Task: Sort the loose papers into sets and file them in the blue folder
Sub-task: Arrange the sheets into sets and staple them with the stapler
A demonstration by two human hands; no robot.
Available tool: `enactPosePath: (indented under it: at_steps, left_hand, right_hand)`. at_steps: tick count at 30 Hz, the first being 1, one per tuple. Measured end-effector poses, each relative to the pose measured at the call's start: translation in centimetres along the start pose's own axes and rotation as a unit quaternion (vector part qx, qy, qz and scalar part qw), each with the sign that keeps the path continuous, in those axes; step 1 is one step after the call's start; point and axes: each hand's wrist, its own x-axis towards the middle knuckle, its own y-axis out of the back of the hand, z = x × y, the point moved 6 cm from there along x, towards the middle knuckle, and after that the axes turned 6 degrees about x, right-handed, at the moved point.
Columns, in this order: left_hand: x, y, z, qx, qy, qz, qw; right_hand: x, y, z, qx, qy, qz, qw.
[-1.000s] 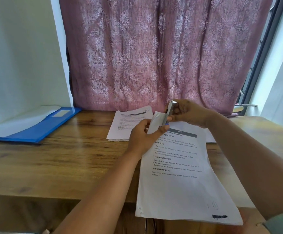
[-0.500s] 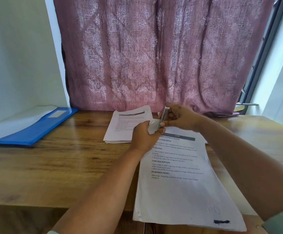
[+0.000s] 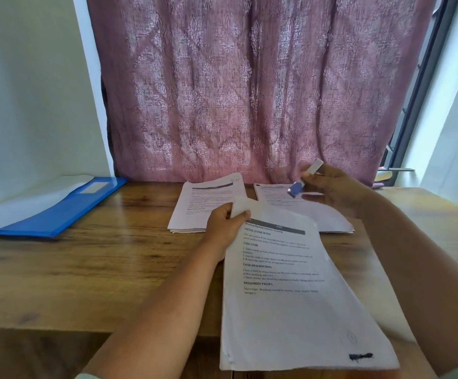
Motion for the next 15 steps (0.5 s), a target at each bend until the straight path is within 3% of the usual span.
enactPosePath:
  at_steps: [3,6,7,11,15]
  left_hand:
    - [-0.3,0.1,0.0,0.014,0.001,0.008,1.0]
    - [-0.6,0.1,0.1,0.037,-0.007,0.004,0.999]
    - [-0.6,0.2,0.1,0.044,-0.009,0.004,0.999]
    - [-0.8,0.6,0.0,0.049,-0.01,0.014,0.999]
    - [-1.0,1.1,0.1,0.036,-0.008,0.023,0.999]
  right_hand:
    - [-2.0,2.5,1.1,-0.153,-0.064,0.063,0.984]
    - [-4.3,5.1,2.2,-0.438,-0.134,0.087,0.885]
    - [-5.4,5.6,2.7,-0.487,-0.173,0.077,0.852]
    - [-9.1,6.5,4.3,-0.53,-0.302,0.042,0.791]
    - [-9.9,5.4,4.6,-0.568,-0.302,0.043,0.764]
